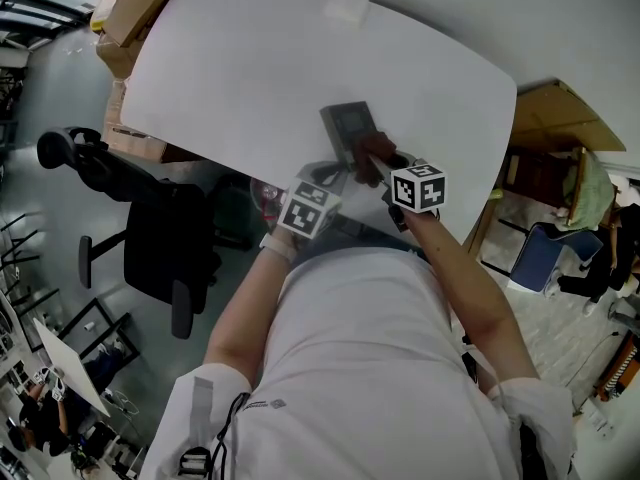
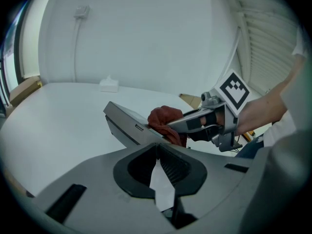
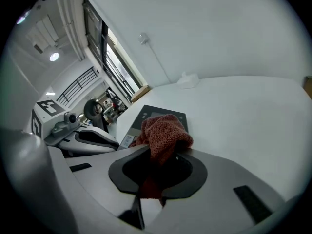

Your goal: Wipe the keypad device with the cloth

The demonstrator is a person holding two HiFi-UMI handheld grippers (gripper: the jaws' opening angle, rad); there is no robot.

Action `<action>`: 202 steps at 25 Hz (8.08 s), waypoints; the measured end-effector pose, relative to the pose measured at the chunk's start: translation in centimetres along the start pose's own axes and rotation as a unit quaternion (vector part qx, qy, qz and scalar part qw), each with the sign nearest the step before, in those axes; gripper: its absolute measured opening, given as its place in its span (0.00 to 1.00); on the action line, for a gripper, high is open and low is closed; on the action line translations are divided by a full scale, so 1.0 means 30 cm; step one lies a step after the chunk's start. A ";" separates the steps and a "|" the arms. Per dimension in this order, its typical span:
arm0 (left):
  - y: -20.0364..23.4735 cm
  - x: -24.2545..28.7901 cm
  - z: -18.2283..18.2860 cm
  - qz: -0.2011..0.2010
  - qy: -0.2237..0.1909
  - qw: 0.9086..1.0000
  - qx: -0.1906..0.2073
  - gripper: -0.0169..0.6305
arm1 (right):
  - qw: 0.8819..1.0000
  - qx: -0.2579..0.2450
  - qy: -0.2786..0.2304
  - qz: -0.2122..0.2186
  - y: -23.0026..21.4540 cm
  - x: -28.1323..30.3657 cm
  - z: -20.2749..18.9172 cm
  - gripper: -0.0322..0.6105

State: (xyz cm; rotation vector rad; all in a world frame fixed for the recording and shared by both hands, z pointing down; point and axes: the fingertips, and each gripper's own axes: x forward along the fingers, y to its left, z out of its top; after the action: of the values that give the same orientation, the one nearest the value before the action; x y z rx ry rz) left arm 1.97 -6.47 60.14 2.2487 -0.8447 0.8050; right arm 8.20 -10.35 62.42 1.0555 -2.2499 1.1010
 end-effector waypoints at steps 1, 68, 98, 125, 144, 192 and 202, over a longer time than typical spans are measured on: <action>0.002 0.000 0.002 0.001 0.000 1.000 -0.001 0.05 | 1.000 0.006 -0.003 -0.001 -0.006 0.002 0.003 0.17; -0.063 -0.040 -0.094 -0.040 -0.003 0.999 -0.023 0.05 | 0.997 0.023 0.042 -0.065 -0.100 0.083 0.059 0.16; -0.057 -0.027 -0.092 -0.045 -0.006 0.999 -0.017 0.05 | 0.996 -0.037 0.057 -0.054 -0.053 0.245 0.178 0.16; -0.083 -0.033 -0.088 -0.043 -0.023 0.997 -0.060 0.05 | 0.988 -0.065 0.138 -0.038 -0.127 -0.001 -0.076 0.16; -0.047 0.001 -0.085 -0.017 -0.024 0.999 -0.037 0.05 | 0.991 -0.030 0.087 0.092 0.241 -0.053 -0.042 0.16; -0.201 -0.929 0.118 -0.048 -0.298 0.948 0.095 0.04 | 0.926 -0.149 -0.331 -0.106 0.828 -0.713 0.077 0.16; -0.364 -0.950 0.137 -0.062 -0.312 0.941 0.115 0.04 | 0.913 -0.184 -0.349 -0.109 0.874 -0.856 0.041 0.16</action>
State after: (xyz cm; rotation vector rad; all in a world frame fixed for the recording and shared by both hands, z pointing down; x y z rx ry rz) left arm -6.33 7.59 34.00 2.7884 -0.9000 0.1142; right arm 3.70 10.60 32.61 1.6546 -2.6113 0.1783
